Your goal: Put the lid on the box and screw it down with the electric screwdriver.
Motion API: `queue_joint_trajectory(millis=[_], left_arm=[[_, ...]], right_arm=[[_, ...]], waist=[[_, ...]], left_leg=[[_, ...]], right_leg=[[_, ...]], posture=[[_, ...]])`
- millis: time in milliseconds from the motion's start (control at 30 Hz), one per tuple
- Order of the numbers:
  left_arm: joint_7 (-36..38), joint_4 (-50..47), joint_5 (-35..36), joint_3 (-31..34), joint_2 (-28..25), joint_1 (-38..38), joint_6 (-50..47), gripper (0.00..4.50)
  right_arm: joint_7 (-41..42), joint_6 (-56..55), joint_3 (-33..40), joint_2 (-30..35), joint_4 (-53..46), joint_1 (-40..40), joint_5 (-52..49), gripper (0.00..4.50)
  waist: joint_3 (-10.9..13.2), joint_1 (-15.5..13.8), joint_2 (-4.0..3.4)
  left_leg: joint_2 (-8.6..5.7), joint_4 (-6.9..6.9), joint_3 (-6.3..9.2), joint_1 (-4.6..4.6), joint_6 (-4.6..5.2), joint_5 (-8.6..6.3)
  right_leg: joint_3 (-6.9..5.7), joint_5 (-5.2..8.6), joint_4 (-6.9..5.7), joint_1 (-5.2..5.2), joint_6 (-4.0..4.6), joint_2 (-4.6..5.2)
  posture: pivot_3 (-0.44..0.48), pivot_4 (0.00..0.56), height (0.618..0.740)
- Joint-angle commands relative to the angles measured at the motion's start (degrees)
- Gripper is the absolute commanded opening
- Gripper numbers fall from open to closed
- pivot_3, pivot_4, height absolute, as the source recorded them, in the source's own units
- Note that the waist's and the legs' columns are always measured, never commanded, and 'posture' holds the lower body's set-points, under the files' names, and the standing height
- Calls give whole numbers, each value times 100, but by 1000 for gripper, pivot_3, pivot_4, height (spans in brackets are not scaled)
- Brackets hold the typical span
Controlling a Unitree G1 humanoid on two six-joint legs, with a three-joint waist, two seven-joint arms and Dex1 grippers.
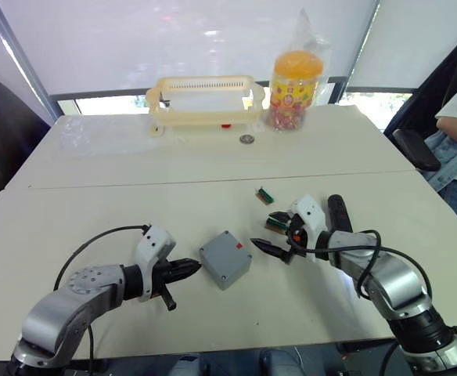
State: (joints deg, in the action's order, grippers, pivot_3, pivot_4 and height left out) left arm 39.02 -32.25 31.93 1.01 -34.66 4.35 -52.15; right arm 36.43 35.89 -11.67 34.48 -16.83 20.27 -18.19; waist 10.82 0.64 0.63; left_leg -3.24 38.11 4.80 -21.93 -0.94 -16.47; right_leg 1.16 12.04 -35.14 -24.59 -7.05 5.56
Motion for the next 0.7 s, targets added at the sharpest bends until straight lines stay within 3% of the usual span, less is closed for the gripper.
queue_joint_trajectory(millis=[33,367,700], left_arm=[[-54,86,-96,-149,26,202,192,260],[141,606,-398,-512,-32,649,638,260],[320,859,-578,-585,-79,793,845,260]], right_arm=[[113,-91,-19,-40,-287,-97,30,4442],[-158,441,-66,-198,-1090,-591,-46,4442],[-300,563,-136,-366,-1172,-635,36,4442]], waist=[[0,-3,0],[0,1,0],[0,0,0]], left_leg=[[0,0,0,0,0,0],[-1,0,1,0,0,0],[0,0,0,1,0,0]], right_leg=[[0,0,0,0,0,0],[0,0,0,1,1,0],[-1,0,0,1,1,0]], posture=[[0,150,740],[0,150,740],[0,150,740]])
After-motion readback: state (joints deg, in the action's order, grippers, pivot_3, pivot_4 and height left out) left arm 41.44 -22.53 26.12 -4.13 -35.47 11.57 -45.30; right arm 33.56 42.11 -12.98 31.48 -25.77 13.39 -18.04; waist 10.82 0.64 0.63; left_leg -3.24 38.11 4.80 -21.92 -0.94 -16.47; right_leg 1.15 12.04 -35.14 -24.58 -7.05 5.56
